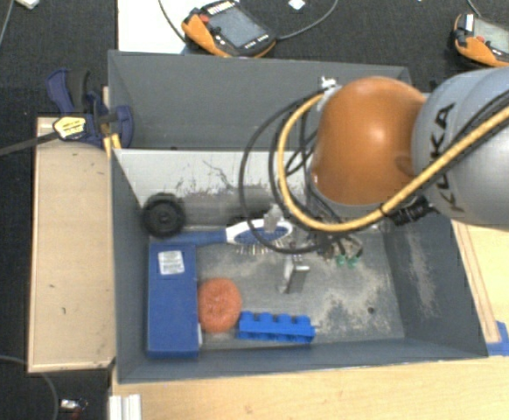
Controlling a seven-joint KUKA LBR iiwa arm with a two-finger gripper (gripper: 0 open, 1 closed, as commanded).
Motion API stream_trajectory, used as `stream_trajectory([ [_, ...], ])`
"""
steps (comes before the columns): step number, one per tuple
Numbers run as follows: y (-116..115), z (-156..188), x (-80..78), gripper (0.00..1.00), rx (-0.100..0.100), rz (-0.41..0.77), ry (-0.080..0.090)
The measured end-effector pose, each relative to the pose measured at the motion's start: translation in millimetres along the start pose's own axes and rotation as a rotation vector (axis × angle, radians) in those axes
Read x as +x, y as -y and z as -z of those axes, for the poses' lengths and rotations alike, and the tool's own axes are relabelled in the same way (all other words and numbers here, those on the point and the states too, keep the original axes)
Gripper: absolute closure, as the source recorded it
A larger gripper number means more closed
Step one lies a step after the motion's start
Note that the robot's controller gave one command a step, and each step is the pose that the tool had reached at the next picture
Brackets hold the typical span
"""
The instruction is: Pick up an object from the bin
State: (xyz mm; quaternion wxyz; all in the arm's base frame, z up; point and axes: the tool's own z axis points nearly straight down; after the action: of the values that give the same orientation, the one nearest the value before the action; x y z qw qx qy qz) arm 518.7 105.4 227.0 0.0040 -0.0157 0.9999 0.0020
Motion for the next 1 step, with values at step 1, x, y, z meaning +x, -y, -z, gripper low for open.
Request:
stream_trajectory([
  [1,9.4,-100.3,-20.9,0.00,0.002,0.063,-0.007],
])
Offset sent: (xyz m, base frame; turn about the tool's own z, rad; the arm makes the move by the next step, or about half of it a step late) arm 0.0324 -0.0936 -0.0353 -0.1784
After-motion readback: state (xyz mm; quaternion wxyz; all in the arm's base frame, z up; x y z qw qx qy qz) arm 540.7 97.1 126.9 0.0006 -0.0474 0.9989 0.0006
